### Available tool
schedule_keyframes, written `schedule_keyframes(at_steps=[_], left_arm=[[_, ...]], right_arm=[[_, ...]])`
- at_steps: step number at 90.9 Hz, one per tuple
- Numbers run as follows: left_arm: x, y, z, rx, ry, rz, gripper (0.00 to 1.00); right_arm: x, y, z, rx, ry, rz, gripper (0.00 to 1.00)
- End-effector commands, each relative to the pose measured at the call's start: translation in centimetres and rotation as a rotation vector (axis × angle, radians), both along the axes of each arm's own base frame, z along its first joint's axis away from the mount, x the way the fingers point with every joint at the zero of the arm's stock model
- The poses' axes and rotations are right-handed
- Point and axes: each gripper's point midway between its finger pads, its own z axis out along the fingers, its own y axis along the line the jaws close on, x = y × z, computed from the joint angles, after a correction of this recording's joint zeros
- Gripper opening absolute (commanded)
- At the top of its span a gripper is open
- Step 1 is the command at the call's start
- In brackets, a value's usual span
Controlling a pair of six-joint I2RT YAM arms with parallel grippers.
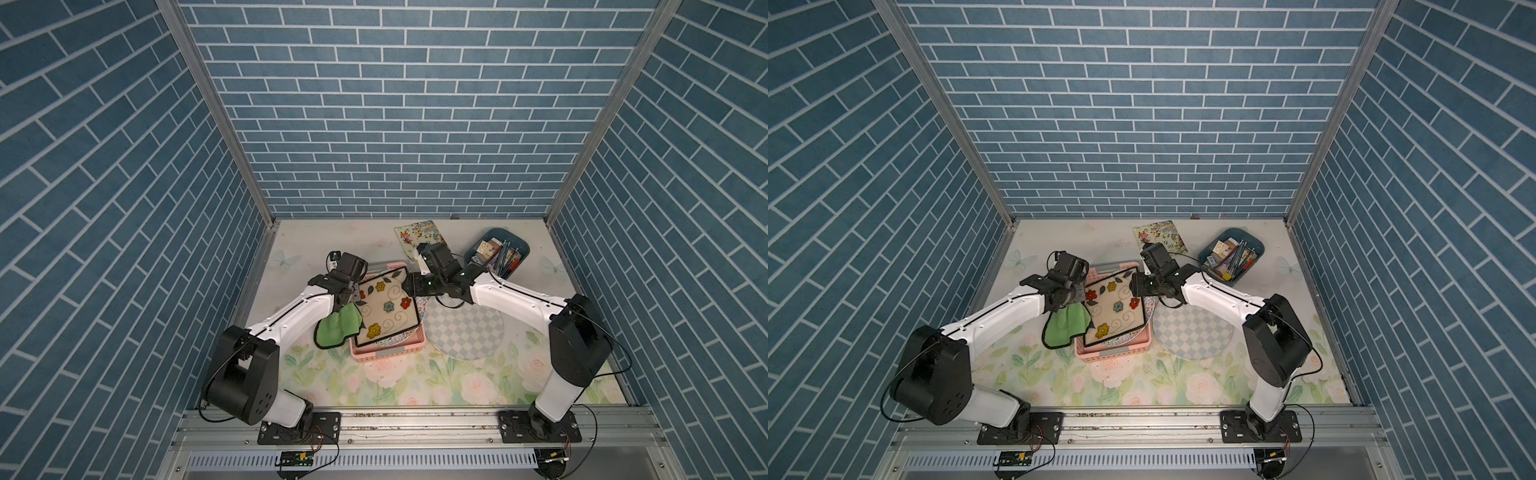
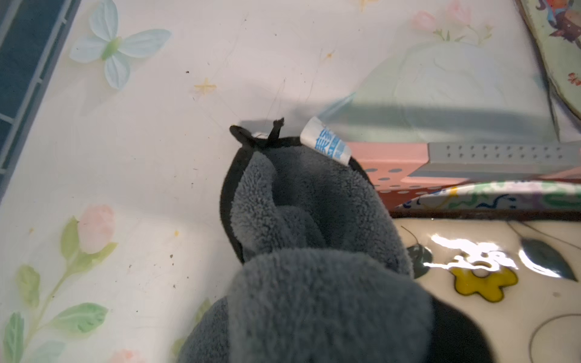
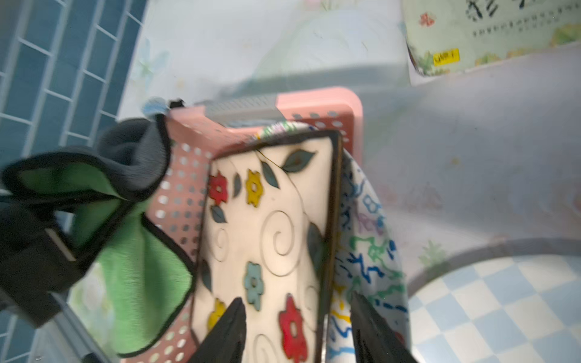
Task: Wipe the wet plate dry
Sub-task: Pick up the plate from the bin, then wipe the plate with towel.
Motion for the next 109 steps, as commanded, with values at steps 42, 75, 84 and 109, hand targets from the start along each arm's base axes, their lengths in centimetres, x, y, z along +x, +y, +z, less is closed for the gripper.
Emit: schedule_keyframes(at_steps=[42,75,84,109], left_arm=[[1.1,-4.2,0.4,-0.266,-0.077,-0.076,0.0],[0.0,-8.9,20.3,-0.589,-0.523,-0.4,0.0],[-0.4,-11.9,20.8,-0.692,-0.494,-0.525,0.0],[-1.3,-17.3,15.2,-0.766,-0.318,-0.613,0.0]], right_arm=[[-2.6,3.8,-4.6,0.161,0.222,0.151,0.27],[1.3,-0.2,16.4,0.748,-0.088,0.06,0.0],[0.8,-0.9,20.9,0.902,-0.137,0.071,0.0],[-0.6,-3.6,30.4,1.299,-0.235,0.056,0.0]])
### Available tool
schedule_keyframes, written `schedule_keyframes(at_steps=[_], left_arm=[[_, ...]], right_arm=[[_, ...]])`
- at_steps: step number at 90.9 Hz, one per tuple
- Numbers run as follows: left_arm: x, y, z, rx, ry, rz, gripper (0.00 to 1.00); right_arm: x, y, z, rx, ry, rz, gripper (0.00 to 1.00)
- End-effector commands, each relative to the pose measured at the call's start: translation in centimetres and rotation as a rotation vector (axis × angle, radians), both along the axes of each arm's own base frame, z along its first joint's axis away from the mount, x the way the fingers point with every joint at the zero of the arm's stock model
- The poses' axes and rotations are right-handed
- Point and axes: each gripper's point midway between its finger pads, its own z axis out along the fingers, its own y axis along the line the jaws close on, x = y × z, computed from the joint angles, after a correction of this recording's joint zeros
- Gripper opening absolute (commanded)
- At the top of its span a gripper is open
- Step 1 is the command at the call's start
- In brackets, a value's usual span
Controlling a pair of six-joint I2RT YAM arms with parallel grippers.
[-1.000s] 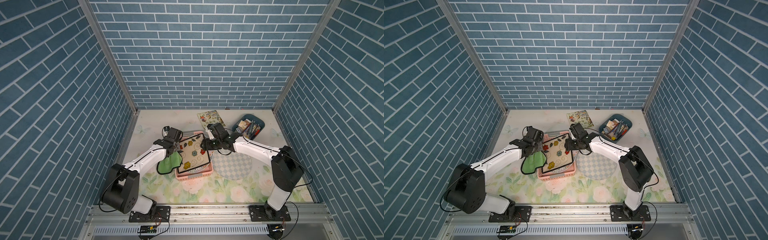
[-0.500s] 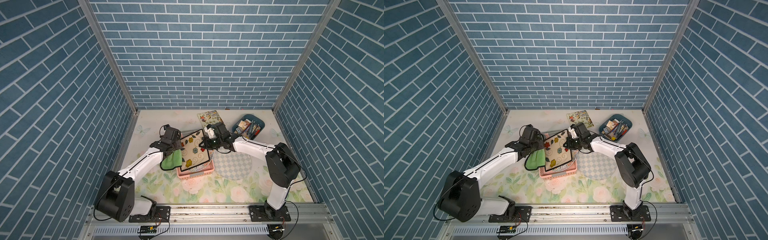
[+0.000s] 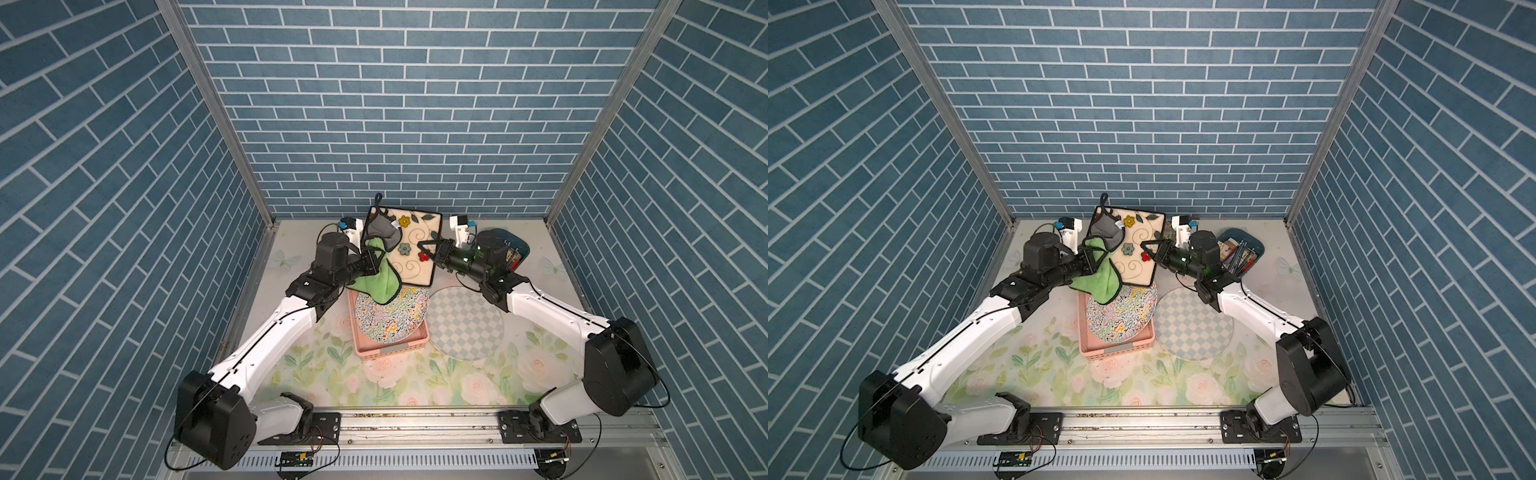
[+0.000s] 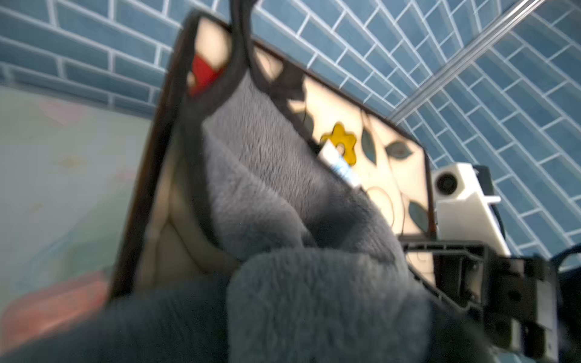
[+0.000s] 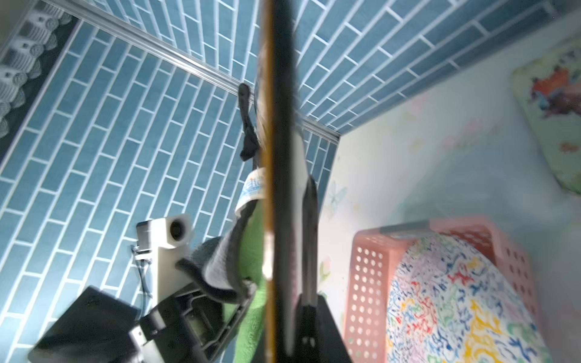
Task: Wipe the wet plate dry
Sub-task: Wipe the plate with towel.
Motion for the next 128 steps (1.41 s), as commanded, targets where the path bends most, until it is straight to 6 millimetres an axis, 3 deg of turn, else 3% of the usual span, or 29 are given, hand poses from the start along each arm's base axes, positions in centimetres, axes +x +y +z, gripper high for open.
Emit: schedule_keyframes(at_steps=[1,14,21,27,39,44,49,63,69,74,77,87,92,97,107,112,116,128], left_arm=[[-3.0,-4.6,-2.5,-0.029,0.076,-0.194,0.0],[-5.5,-11.4,-4.0,-0.013,0.114,-0.354,0.0],[-5.5,-12.4,-4.1,-0.053,0.127,-0.349,0.0],[-3.4,-9.8,-4.3,-0.04,0.141,-0.219,0.0],[0.8,-0.6,-5.1,-0.053,0.192,0.108,0.0],[1.1,0.3,-4.5,-0.032,0.161,0.128,0.0],[0.7,-1.6,-3.7,-0.028,0.141,0.056,0.0],[-2.3,-11.1,-3.5,0.005,0.115,-0.207,0.0],[-2.7,-12.7,-3.5,0.001,0.119,-0.245,0.0],[-1.7,-11.6,-3.8,0.0,0.142,-0.196,0.0],[-0.5,-9.9,-3.6,-0.018,0.156,-0.137,0.0],[2.4,-2.0,-3.3,-0.136,0.189,0.08,0.0],[2.9,0.5,-3.3,-0.13,0.156,0.161,0.0],[2.9,0.5,-3.4,-0.078,0.125,0.184,0.0],[1.8,-4.2,-5.4,0.006,0.173,0.063,0.0],[1.8,-4.8,-5.8,0.005,0.181,0.062,0.0],[2.1,-3.4,-5.5,-0.02,0.177,0.105,0.0],[3.9,5.1,-3.6,-0.084,0.12,0.325,0.0]], right_arm=[[-3.8,-1.6,13.8,0.445,-0.215,0.09,0.0],[-3.8,-1.9,15.5,0.517,-0.248,0.087,0.0],[-4.0,-2.3,15.7,0.534,-0.258,0.088,0.0],[-4.1,-3.5,15.9,0.554,-0.264,0.068,0.0],[-3.8,-6.7,15.7,0.552,-0.264,-0.018,0.0],[-3.9,-7.0,15.8,0.528,-0.272,-0.031,0.0],[-4.2,-6.4,16.2,0.503,-0.292,-0.014,0.0],[-5.8,-3.2,17.4,0.483,-0.345,0.085,0.0],[-6.3,-2.9,17.7,0.49,-0.362,0.108,0.0],[-6.4,-3.6,17.8,0.497,-0.369,0.093,0.0],[-6.3,-4.1,17.6,0.495,-0.372,0.077,0.0],[-6.1,-6.0,16.9,0.483,-0.362,0.017,0.0],[-6.3,-6.2,16.8,0.472,-0.372,0.015,0.0],[-6.9,-5.5,16.7,0.45,-0.394,0.039,0.0],[-9.4,-2.5,17.5,0.423,-0.488,0.165,0.0],[-10.8,-1.4,17.8,0.419,-0.533,0.231,0.0],[-11.4,-1.3,18.0,0.424,-0.557,0.251,0.0],[-12.8,-2.6,18.3,0.424,-0.608,0.243,0.0]])
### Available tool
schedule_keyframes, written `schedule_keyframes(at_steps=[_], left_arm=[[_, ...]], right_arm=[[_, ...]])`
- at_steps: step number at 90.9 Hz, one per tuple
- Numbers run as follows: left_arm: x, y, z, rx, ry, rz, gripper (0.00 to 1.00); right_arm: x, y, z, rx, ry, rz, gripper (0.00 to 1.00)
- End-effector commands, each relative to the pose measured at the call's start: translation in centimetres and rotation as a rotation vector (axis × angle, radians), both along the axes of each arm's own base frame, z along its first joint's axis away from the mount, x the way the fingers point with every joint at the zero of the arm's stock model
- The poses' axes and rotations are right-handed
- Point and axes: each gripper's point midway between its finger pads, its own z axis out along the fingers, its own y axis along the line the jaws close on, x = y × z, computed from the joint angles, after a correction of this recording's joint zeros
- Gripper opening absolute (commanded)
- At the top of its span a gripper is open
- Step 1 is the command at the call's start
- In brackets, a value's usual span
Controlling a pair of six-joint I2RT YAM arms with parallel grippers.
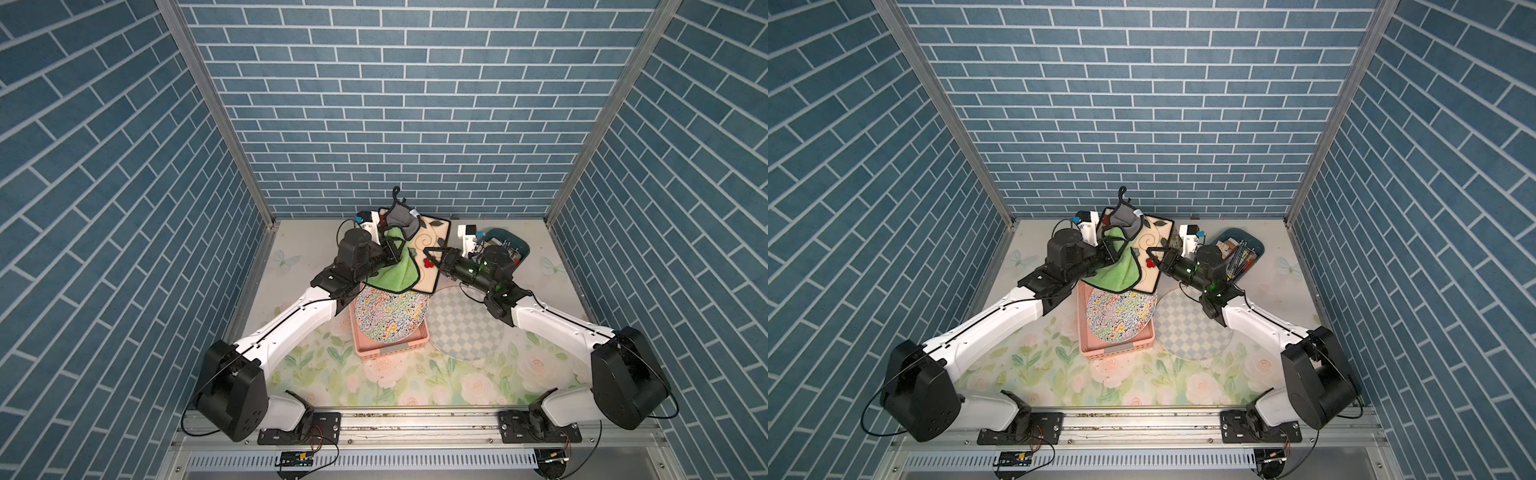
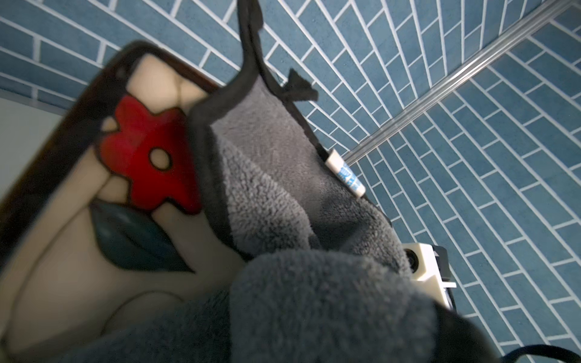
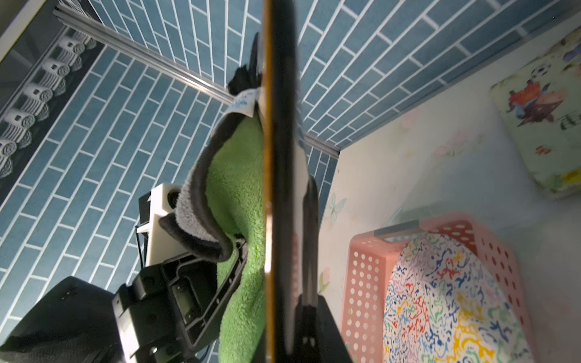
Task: Wipe the wet plate dry
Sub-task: Wipe the plate with towel.
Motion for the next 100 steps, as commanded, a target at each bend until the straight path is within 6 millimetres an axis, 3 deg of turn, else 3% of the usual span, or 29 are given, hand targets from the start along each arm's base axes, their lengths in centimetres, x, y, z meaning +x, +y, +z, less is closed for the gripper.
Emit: schedule_keyframes(at_steps=[1,5,9,20,25,30,39,45,51,62,68,73,83,88,94,100], left_arm=[[1.6,8.1,-4.7,0.079,0.129,0.236,0.0],[1.7,8.7,-3.7,0.098,0.095,0.244,0.0],[1.7,7.8,-3.2,0.111,0.079,0.201,0.0],[1.0,0.4,-3.7,0.111,0.088,-0.06,0.0],[0.7,-1.2,-3.1,0.097,0.059,-0.094,0.0],[1.0,-0.3,-2.4,0.071,0.039,-0.062,0.0],[2.2,3.8,-1.0,0.054,0.003,0.061,0.0],[2.3,4.4,-0.7,0.116,-0.007,0.075,0.0],[1.9,1.4,-0.9,0.142,0.0,-0.031,0.0],[-1.2,-7.5,-1.8,0.231,-0.021,-0.259,0.0],[-1.6,-9.6,-1.7,0.262,-0.032,-0.298,0.0],[-0.5,-8.6,-1.3,0.271,-0.029,-0.24,0.0],[2.4,-2.7,-0.1,0.248,-0.018,-0.038,0.0],[2.5,-1.3,0.2,0.263,-0.033,-0.003,0.0],[1.9,-2.3,0.3,0.286,-0.05,-0.049,0.0],[0.0,-6.1,-0.6,0.298,-0.058,-0.188,0.0]], right_arm=[[-10.5,-1.9,19.3,0.371,-0.616,0.235,0.0],[-10.7,-2.0,19.2,0.35,-0.629,0.232,0.0],[-11.0,-1.8,19.1,0.333,-0.644,0.249,0.0],[-12.6,0.2,19.0,0.314,-0.689,0.362,0.0],[-13.4,1.0,19.1,0.314,-0.709,0.412,0.0],[-13.9,1.1,19.4,0.319,-0.725,0.432,0.0],[-13.6,-0.2,19.7,0.315,-0.735,0.372,0.0],[-12.8,-1.1,19.4,0.299,-0.725,0.321,0.0],[-12.2,-1.3,19.0,0.283,-0.703,0.302,0.0],[-12.5,0.6,18.4,0.278,-0.694,0.359,0.0],[-13.1,1.5,18.4,0.282,-0.7,0.4,0.0],[-13.3,1.6,18.6,0.286,-0.706,0.405,0.0],[-12.7,0.2,19.0,0.265,-0.709,0.339,0.0],[-12.0,-0.8,18.8,0.251,-0.699,0.289,0.0],[-11.2,-1.3,18.3,0.239,-0.675,0.25,0.0],[-10.7,-0.9,17.8,0.234,-0.654,0.245,0.0]])
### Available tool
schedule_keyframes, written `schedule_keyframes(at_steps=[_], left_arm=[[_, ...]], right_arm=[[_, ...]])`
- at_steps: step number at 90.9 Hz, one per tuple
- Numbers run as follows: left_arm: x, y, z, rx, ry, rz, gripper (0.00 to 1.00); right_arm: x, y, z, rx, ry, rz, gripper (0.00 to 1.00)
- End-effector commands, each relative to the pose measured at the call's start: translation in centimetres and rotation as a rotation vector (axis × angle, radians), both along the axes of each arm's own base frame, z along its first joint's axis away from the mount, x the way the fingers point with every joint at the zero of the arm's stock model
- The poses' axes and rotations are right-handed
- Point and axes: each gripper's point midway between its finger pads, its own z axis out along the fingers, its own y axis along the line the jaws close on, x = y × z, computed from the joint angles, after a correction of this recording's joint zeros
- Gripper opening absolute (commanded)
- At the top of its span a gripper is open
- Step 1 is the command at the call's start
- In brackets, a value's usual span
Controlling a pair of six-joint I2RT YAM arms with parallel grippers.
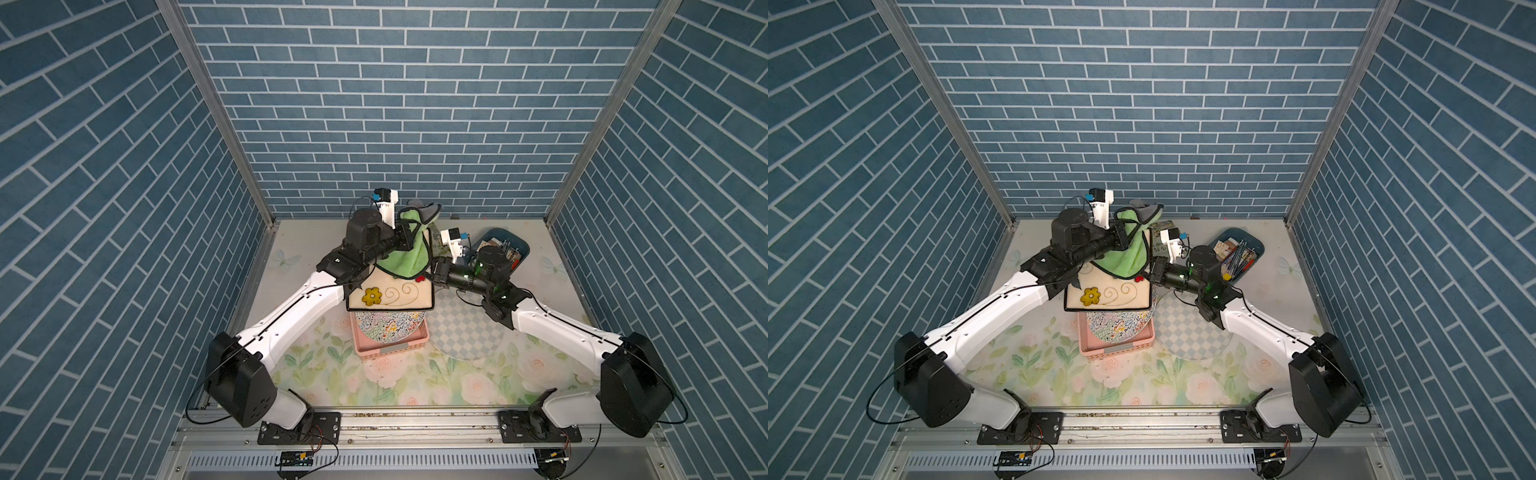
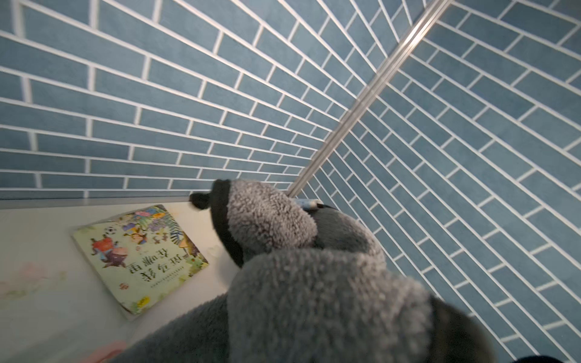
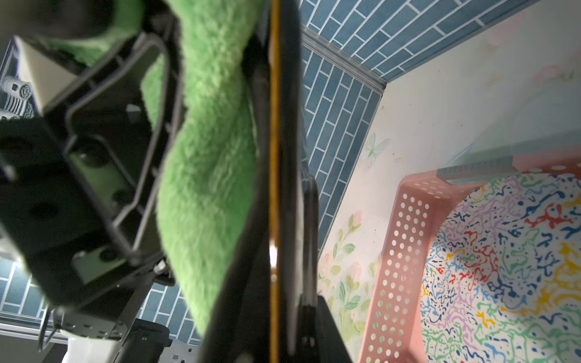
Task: Wipe the wet plate dry
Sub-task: Wipe the plate with towel.
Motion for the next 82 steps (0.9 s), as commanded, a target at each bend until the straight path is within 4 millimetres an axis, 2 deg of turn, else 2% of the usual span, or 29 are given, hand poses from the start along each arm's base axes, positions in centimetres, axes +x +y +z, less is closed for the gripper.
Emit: schedule_keyframes(at_steps=[1,4,8,11,13,19,29,35,44,51,57,67,74,82], left_arm=[[-1.0,-2.0,-7.4,0.19,0.13,-0.056,0.0],[-2.3,-4.1,-8.1,0.212,0.128,-0.125,0.0],[-3.6,-5.8,-8.7,0.227,0.126,-0.184,0.0],[-4.3,-6.2,-9.6,0.228,0.144,-0.21,0.0],[-4.4,-6.1,-9.4,0.209,0.144,-0.214,0.0],[-3.7,-3.3,-9.0,0.151,0.152,-0.144,0.0],[-1.5,4.6,-8.1,0.012,0.185,0.033,0.0],[-2.0,7.3,-5.1,-0.078,0.144,0.028,0.0],[-4.9,8.1,1.5,-0.292,0.05,-0.118,0.0],[-7.2,9.3,8.0,-0.51,-0.064,-0.227,0.0],[-8.8,9.8,11.7,-0.669,-0.095,-0.328,0.0],[-11.6,10.6,16.1,-0.903,-0.146,-0.504,0.0],[-12.5,11.0,17.5,-1.02,-0.156,-0.59,0.0],[-13.5,10.2,18.9,-1.058,-0.175,-0.656,0.0]], right_arm=[[-5.4,-3.2,16.0,0.319,-0.576,0.031,0.0],[-5.3,-2.9,16.0,0.325,-0.569,0.04,0.0],[-5.4,-2.7,16.1,0.346,-0.572,0.052,0.0],[-5.5,-3.0,16.6,0.37,-0.578,0.052,0.0],[-5.4,-3.3,16.9,0.382,-0.58,0.045,0.0],[-4.6,-4.6,17.5,0.397,-0.575,-0.006,0.0],[-2.2,-8.3,17.5,0.418,-0.525,-0.126,0.0],[-1.2,-10.7,17.4,0.44,-0.507,-0.181,0.0],[-0.9,-14.3,18.4,0.502,-0.518,-0.229,0.0],[-1.4,-16.4,19.9,0.57,-0.541,-0.237,0.0],[-2.7,-17.1,21.4,0.633,-0.587,-0.2,0.0],[-4.5,-17.1,22.7,0.689,-0.657,-0.106,0.0],[-5.5,-17.0,23.0,0.732,-0.673,-0.05,0.0],[-5.7,-15.9,22.7,0.73,-0.654,0.002,0.0]])
